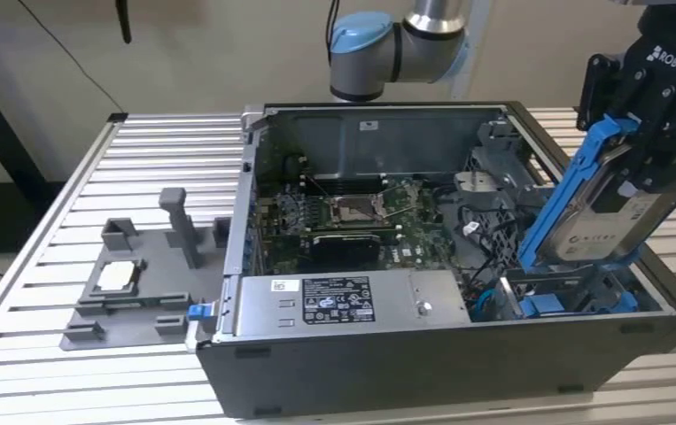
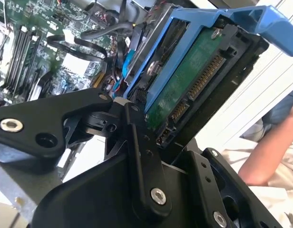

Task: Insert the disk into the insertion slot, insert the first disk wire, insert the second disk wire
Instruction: 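Insert the disk into the insertion slot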

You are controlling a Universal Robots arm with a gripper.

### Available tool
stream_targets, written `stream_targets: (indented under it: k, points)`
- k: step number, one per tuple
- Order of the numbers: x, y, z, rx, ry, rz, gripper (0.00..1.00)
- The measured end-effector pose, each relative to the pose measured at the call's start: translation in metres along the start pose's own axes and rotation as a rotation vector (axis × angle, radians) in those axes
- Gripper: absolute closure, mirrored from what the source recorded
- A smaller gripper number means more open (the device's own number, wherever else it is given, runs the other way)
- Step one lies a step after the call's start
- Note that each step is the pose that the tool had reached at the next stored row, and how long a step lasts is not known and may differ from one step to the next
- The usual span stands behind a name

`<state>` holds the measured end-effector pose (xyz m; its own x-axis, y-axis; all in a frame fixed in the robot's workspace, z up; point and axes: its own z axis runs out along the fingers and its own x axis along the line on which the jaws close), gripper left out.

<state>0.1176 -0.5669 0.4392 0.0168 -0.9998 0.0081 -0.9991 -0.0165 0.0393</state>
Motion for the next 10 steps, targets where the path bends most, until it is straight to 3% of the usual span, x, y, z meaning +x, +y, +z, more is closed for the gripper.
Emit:
stream_targets:
  k: [10]
  points:
    - [0.0026, -0.0006, 0.0159, 0.0008, 0.0003, -0.007, 0.67]
